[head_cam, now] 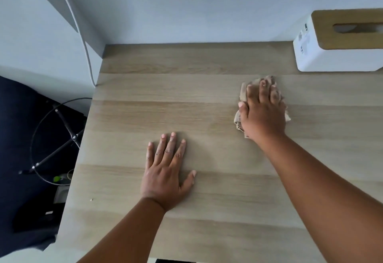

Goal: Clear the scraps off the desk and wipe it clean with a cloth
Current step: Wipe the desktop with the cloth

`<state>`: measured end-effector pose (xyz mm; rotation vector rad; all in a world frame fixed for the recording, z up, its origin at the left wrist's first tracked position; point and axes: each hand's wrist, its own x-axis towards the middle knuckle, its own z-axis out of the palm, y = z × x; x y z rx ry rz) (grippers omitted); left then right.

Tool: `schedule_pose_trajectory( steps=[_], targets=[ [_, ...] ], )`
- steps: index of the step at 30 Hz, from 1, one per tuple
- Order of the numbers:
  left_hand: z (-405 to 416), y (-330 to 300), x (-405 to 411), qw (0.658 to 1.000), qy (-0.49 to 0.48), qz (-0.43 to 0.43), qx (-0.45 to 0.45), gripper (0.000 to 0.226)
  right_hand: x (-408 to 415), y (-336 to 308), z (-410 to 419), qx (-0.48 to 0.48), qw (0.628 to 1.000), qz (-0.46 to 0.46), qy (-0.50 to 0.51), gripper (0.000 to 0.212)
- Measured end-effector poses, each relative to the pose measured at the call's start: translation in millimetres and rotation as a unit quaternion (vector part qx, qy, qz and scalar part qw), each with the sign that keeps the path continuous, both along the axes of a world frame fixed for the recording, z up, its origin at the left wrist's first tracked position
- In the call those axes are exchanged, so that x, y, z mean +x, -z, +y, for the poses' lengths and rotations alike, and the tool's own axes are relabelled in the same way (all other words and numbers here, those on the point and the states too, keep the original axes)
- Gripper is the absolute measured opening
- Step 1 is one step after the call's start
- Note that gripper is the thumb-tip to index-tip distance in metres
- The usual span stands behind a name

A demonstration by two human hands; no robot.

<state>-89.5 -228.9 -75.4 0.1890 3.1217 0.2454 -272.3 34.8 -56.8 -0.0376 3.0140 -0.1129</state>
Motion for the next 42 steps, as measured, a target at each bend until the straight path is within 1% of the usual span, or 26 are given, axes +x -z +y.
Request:
schedule_pose_trajectory(
  steps=[1,3,6,8,10,12,14,16,19,21,23,26,28,30,32,34,36,39,42],
  targets=[
    [0,-1,0,1.000,0.000,-0.001,-0.001,0.086,-9,-1,-16,-0.007,1.000,0.002,0.003,0.061],
    [-1,-1,0,1.000,0.000,-0.009,-0.005,0.086,-18,-3,-53,-0.023,0.999,0.005,-0.030,0.060],
    [0,-3,0,1.000,-0.002,-0.020,-0.006,0.086,-1,-3,-98,-0.044,0.988,0.009,-0.146,0.060],
    [0,-3,-1,1.000,-0.003,-0.023,-0.004,0.087,24,-3,-104,-0.042,0.972,0.003,-0.230,0.061],
    [-1,-3,0,1.000,-0.004,-0.025,-0.004,0.087,42,-1,-84,-0.034,0.961,0.004,-0.274,0.063],
    [-1,-2,0,1.000,-0.002,-0.023,-0.001,0.086,49,0,-49,-0.036,0.969,0.018,-0.245,0.064],
    [-2,-2,0,1.000,-0.001,-0.021,0.004,0.086,41,-2,-18,-0.028,0.986,0.011,-0.164,0.065],
    [-1,-2,0,1.000,-0.001,-0.019,0.006,0.086,21,-6,-10,-0.010,0.996,-0.002,-0.090,0.067],
    [-1,-3,0,1.000,0.002,-0.019,0.008,0.087,-19,-8,-42,0.002,1.000,-0.008,-0.010,0.072],
    [-2,-3,0,1.000,0.001,-0.020,0.007,0.087,-41,-8,-78,-0.011,1.000,-0.020,0.015,0.075],
    [-1,-3,0,1.000,0.002,-0.024,0.007,0.088,-49,-7,-114,-0.023,0.999,-0.019,-0.034,0.075],
    [-2,-3,0,1.000,0.001,-0.025,0.006,0.089,-37,-7,-153,-0.044,0.986,-0.019,-0.162,0.072],
    [-2,-2,0,1.000,0.004,-0.022,0.007,0.089,-25,-6,-151,-0.041,0.973,-0.022,-0.226,0.071],
    [-3,-2,0,1.000,0.005,-0.019,0.006,0.089,-12,-4,-124,-0.036,0.968,-0.014,-0.248,0.071],
    [-3,-2,1,1.000,0.005,-0.016,0.011,0.089,-1,-3,-83,-0.019,0.978,0.000,-0.209,0.070],
    [-3,-3,1,1.000,0.006,-0.013,0.015,0.089,1,-5,-39,-0.002,0.992,0.007,-0.126,0.071],
    [-2,-3,1,1.000,0.005,-0.011,0.015,0.089,-10,-8,-8,0.005,0.999,0.003,-0.054,0.072],
    [-2,-3,0,1.000,0.003,-0.010,0.022,0.089,-49,-9,8,0.019,1.000,0.006,-0.008,0.069],
    [-3,-3,0,1.000,0.009,-0.005,0.024,0.088,-102,-9,4,0.001,0.998,-0.011,0.065,0.064]
  ],
)
